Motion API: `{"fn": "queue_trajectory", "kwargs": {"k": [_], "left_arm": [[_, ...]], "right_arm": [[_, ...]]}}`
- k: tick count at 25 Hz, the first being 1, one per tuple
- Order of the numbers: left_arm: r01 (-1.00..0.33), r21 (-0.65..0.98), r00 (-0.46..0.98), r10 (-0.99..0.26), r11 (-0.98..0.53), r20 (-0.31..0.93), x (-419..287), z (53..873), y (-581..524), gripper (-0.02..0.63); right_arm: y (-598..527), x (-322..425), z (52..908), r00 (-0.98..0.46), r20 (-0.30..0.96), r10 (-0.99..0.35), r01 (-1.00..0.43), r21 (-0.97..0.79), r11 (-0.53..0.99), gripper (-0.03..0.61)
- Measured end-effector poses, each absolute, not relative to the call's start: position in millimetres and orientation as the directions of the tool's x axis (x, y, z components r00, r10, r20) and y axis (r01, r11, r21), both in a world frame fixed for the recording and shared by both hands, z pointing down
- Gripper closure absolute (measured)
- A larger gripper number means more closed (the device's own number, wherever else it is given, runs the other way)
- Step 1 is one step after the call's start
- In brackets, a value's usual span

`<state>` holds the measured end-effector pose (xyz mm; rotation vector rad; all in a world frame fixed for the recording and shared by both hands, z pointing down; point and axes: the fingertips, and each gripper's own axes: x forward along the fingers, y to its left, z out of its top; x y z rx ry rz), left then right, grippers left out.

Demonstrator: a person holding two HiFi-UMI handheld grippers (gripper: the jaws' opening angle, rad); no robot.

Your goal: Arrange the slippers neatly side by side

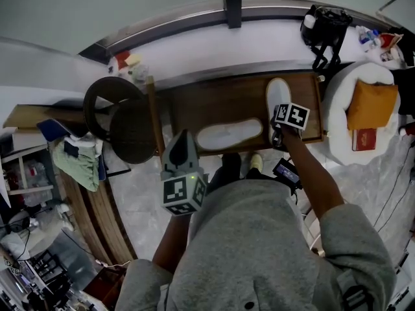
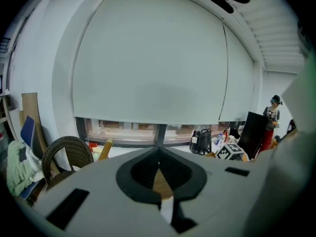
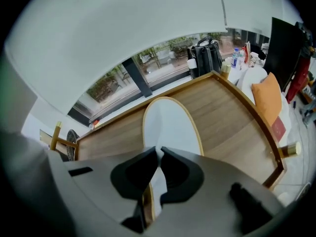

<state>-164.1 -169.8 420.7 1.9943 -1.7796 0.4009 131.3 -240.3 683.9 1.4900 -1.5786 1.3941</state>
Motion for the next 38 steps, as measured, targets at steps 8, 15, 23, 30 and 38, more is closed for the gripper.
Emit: {"fn": "queue_trajectory", "kwargs": {"k": [8, 15, 23, 30, 38], "left_arm": [[-0.99, 0.131, 0.107, -0.866, -0.048, 0.488, -171.8, 421.9, -161.3, 0.598], [-0.989, 0.141, 0.097, -0.872, -0.033, 0.48, -174.4, 422.8, -159.2, 0.598], [-0.989, 0.15, 0.084, -0.874, -0.014, 0.478, -181.8, 423.2, -158.3, 0.598], [-0.988, 0.15, 0.055, -0.873, 0.021, 0.485, -197.8, 425.0, -152.7, 0.598], [-0.986, 0.151, 0.008, -0.868, 0.077, 0.496, -228.4, 429.7, -146.1, 0.598]], "right_arm": [[-243.6, 127.5, 675.8, -0.254, 0.884, -0.392, -0.964, -0.262, 0.033, 0.438], [-245.6, 106.2, 641.0, -0.362, 0.783, -0.506, -0.913, -0.19, 0.36, 0.414], [-213.1, 12.0, 602.3, -0.621, 0.702, -0.349, -0.601, -0.141, 0.786, 0.414], [-183.5, -46.1, 596.8, -0.71, 0.692, -0.131, -0.339, -0.174, 0.924, 0.414], [-161.2, -83.7, 627.9, -0.658, 0.753, 0.029, -0.201, -0.212, 0.956, 0.407]]}}
